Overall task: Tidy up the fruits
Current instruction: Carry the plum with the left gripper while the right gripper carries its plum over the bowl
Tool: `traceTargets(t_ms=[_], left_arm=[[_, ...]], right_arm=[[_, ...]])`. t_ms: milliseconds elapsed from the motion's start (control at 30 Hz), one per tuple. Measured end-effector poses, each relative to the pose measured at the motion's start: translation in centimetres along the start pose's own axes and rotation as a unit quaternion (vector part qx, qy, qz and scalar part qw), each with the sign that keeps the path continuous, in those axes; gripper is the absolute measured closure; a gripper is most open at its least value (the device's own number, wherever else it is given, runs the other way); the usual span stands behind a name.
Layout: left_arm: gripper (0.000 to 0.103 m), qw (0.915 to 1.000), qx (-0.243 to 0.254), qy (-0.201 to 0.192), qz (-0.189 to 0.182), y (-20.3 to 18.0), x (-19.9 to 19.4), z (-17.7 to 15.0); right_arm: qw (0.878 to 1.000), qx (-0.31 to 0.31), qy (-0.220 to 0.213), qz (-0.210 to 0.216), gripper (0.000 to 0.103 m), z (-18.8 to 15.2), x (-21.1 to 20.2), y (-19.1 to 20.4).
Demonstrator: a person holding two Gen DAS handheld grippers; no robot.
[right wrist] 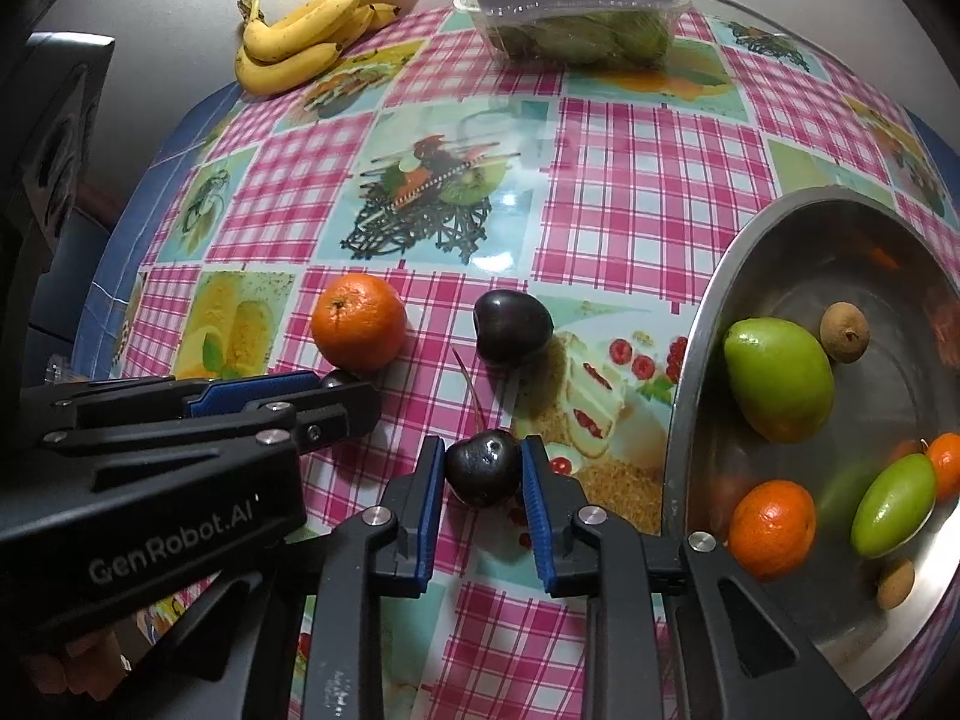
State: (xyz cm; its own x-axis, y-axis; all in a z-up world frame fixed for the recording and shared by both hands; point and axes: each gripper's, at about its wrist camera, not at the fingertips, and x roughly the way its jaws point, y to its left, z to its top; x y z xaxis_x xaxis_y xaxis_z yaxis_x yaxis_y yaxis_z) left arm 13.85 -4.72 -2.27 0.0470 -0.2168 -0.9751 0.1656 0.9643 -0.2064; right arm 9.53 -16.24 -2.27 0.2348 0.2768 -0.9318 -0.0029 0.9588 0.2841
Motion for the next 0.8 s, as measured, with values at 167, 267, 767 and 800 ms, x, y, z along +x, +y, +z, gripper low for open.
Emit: traceTargets(t_ms=[167, 267, 767, 800], left_arm=[[0.074, 0.9999, -0.003, -0.009, 0.004, -0.1, -1.3, -0.1], [0.074, 0.9998, -0.004, -0.016, 0.005, -0.4, -2.3, -0.2], [0.074, 0.9989, 0.023, -0.037, 0.016, -5.5, -4.3, -1.4], [0.074, 0.9988, 0.027, -0.038, 0.018, -5.9, -4.2, -1.4]], right_arm=[[1.0, 0.002, -0.015, -0.002, 0.076, -0.3, -1.8, -0.2], [1.0, 0.005, -0.024, -0.001, 0.076, -0.5, -2.7, -0.2], [0.995, 0.079, -0.06, -0.009, 0.076, -1.9, -7.1, -5.4], [0.995, 0.085, -0.061, -0.011, 0.076, -1.9, -7.2, -5.8]])
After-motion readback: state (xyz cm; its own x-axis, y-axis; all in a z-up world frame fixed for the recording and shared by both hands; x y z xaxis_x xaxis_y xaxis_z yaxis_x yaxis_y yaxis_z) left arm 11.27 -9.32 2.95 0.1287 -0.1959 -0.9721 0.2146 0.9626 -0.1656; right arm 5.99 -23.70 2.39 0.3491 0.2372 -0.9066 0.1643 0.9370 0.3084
